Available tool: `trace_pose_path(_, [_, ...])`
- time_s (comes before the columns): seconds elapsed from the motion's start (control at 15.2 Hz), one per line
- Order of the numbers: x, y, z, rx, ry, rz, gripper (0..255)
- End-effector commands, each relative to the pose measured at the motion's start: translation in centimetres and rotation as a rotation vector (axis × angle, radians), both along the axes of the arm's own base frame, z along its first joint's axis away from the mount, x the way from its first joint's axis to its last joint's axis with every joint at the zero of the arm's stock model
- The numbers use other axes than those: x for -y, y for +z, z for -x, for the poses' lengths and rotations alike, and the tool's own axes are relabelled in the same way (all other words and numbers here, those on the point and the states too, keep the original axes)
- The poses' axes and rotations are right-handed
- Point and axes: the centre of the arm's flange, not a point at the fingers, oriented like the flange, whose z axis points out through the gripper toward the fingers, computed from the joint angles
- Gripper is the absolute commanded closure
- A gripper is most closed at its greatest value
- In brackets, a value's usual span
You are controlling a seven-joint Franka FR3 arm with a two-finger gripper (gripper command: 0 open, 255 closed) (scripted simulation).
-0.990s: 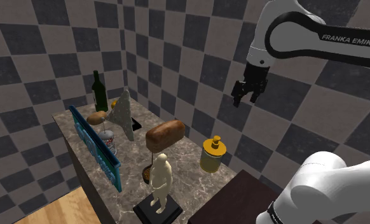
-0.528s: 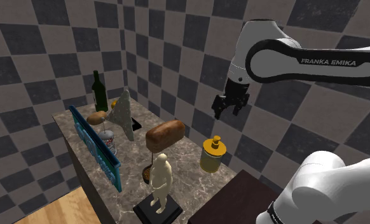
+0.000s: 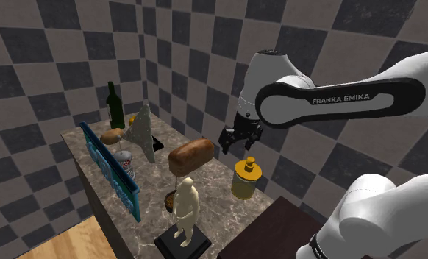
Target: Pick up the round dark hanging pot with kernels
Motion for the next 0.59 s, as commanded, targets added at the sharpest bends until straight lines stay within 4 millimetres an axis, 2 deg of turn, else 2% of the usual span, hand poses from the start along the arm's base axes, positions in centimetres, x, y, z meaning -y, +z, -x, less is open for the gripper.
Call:
trace_pose_path(0.0, [-1.8, -1.6, -1.0, 0.017, -0.01, -0.006, 0])
trace_pose_path(0.53, [-8.8, -7.7, -4.9, 0.075, -0.048, -0.025, 0])
